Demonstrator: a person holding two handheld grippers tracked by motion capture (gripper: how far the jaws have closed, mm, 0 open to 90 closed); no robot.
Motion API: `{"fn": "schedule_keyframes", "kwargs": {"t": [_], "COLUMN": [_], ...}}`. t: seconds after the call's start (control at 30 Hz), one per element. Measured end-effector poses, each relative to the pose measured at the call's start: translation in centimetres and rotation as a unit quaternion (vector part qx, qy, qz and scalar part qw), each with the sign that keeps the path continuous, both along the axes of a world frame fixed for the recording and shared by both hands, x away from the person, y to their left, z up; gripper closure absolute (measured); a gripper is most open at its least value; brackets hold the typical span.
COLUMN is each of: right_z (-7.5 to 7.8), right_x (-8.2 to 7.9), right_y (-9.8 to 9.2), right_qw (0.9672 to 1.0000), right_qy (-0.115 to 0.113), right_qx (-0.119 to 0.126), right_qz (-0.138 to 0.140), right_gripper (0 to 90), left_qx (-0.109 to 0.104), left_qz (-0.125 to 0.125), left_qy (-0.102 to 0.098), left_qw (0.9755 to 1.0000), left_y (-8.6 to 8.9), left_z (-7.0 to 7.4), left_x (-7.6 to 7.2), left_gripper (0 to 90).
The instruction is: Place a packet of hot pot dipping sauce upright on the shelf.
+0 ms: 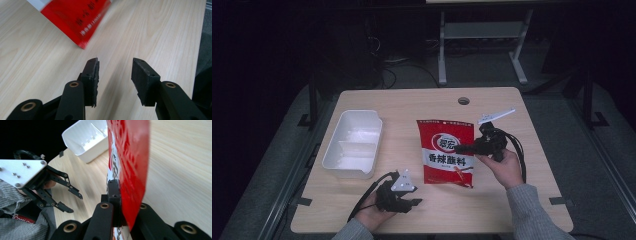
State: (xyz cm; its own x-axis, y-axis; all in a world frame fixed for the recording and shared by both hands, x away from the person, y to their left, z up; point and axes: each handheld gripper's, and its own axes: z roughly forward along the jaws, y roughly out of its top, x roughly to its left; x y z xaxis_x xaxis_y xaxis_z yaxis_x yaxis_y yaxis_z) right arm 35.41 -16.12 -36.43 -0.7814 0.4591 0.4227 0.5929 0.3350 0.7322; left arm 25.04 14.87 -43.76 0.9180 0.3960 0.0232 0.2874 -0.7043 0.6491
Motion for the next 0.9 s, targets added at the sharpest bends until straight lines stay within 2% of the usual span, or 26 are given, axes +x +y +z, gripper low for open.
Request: {"fn": "schedule_keyframes", "kwargs": {"t": [0.03, 0.27, 0.33, 0.4, 0.57, 0.73, 0.9], "right_z": [0.0, 1.5, 1.7, 2.0, 2.3, 2.7, 3.3], "right_x": [0.0, -0.7, -0.7, -0.7, -0.4, -0.4, -0.4], "right_y": [0.0, 2.4, 2.7, 3.4, 4.6, 5.9, 7.9], "right_qw": [1.0000, 0.9990, 0.9988, 0.9982, 0.9968, 0.9953, 0.9925], "right_qy": [0.000, -0.043, -0.048, -0.059, -0.068, -0.080, -0.099], "right_qx": [0.000, -0.004, -0.002, 0.010, 0.039, 0.050, 0.066], "right_qz": [0.000, -0.001, -0.003, -0.009, -0.017, -0.022, -0.029], "right_gripper": [89.8, 89.9, 89.9, 89.9, 89.9, 89.9, 89.8], "left_qx": [0.000, 0.000, -0.001, 0.000, -0.004, -0.007, -0.005], "left_qz": [0.000, 0.009, 0.010, 0.012, 0.018, 0.022, 0.019], "left_qy": [0.000, -0.008, -0.008, -0.011, -0.013, -0.013, -0.008], "left_qw": [1.0000, 0.9999, 0.9999, 0.9999, 0.9998, 0.9997, 0.9998], "left_y": [0.0, 1.7, 1.8, 2.3, 3.3, 4.0, 4.9], "left_z": [0.0, 0.0, 0.0, 0.1, 0.2, 0.3, 0.0], "left_x": [0.0, -0.9, -1.0, -1.2, -1.6, -1.9, -2.0], "left_gripper": [56.3, 54.2, 53.7, 53.2, 52.1, 50.8, 48.4]}}
